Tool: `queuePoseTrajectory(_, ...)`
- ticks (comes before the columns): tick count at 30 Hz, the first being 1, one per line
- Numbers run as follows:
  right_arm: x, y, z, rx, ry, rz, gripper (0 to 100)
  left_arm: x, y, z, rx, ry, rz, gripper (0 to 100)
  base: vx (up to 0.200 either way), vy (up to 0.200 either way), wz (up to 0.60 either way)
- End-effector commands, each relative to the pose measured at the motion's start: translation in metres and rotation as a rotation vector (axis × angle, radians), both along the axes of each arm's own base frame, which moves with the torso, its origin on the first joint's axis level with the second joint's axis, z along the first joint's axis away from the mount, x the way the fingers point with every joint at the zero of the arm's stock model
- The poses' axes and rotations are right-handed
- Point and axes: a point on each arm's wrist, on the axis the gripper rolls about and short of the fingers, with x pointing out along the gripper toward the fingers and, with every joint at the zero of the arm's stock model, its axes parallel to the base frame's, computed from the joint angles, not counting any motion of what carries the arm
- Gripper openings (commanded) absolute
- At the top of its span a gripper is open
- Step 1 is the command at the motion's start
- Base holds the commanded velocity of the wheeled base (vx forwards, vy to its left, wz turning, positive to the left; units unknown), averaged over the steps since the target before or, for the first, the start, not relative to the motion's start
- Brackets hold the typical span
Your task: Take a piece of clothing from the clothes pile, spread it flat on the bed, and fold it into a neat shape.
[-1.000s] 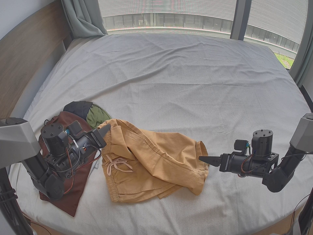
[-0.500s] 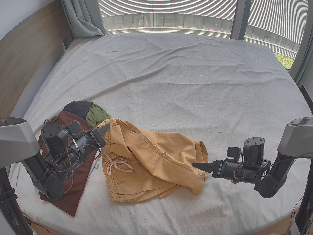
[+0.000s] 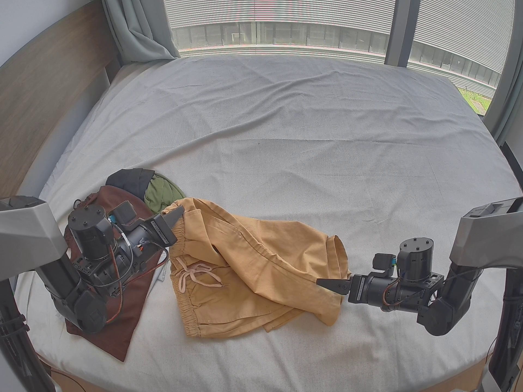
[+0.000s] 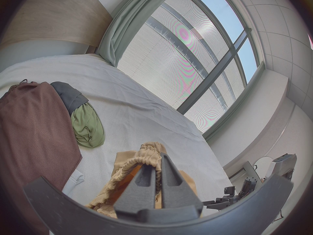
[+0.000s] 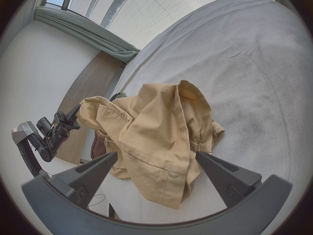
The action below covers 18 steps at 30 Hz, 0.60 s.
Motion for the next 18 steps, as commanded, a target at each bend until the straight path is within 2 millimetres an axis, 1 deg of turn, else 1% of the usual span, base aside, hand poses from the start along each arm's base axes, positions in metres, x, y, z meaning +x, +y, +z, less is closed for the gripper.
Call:
queuePoseTrajectory(1,-0.001,0.002,-0.007,-0.009,0.021,0.009,100,0.0,-0.001,0.0,0.0,0.0,-0.002,0,0.0,0.0,0.0)
queuePoseTrajectory(8,-0.008,0.015,-0.005,0.013,0.004,0.045,100,0.0,0.0,0.0,0.0,0.002,0.0,0,0.0,0.0,0.0)
queuePoseTrajectory(14,-0.012,0.015,0.001,0.044,-0.065,0.05,100,0.0,0.0,-0.001,0.0,0.003,0.001,0,0.0,0.0,0.0)
queuePoseTrajectory(18,-0.016,0.016,0.001,0.043,-0.062,0.061,100,0.0,0.0,-0.001,0.001,0.004,0.001,0,0.0,0.0,0.0)
